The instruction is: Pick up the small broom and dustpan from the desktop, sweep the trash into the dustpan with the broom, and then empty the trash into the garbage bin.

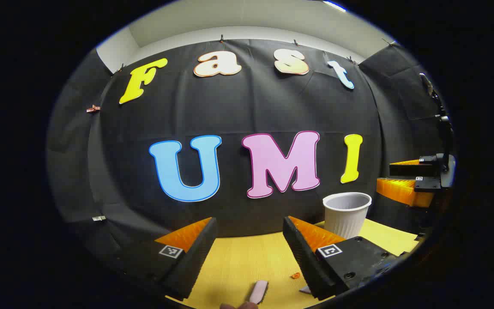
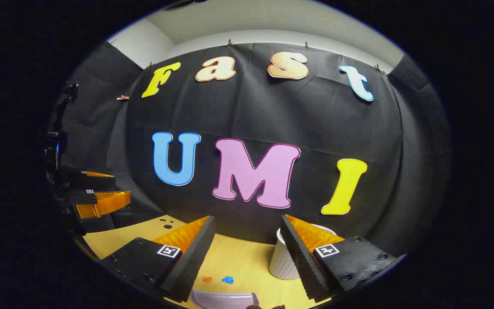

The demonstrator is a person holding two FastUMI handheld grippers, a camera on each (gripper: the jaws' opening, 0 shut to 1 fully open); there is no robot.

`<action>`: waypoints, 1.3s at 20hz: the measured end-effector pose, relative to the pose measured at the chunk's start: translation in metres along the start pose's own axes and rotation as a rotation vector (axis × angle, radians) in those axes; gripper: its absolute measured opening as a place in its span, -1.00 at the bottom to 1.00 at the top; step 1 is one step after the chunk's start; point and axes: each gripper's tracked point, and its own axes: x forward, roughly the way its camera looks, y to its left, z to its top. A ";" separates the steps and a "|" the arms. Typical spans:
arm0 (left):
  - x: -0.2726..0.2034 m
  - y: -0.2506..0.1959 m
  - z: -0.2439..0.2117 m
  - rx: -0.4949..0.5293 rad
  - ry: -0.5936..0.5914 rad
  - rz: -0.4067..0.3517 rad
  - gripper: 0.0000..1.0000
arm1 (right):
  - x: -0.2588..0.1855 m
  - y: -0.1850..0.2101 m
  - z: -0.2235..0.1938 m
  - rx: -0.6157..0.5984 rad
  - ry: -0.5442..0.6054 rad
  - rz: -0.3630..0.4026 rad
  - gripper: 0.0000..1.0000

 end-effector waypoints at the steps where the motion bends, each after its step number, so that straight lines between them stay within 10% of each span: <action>1: 0.001 0.000 -0.001 0.004 0.000 -0.003 0.96 | 0.001 0.000 -0.001 -0.006 0.003 0.000 0.94; 15: 0.007 -0.001 -0.004 0.011 0.015 -0.014 0.96 | 0.004 0.003 -0.013 -0.013 0.055 0.012 0.94; 26: 0.001 0.004 -0.023 0.011 0.036 -0.046 0.95 | -0.088 0.016 -0.188 -0.013 0.693 0.120 0.94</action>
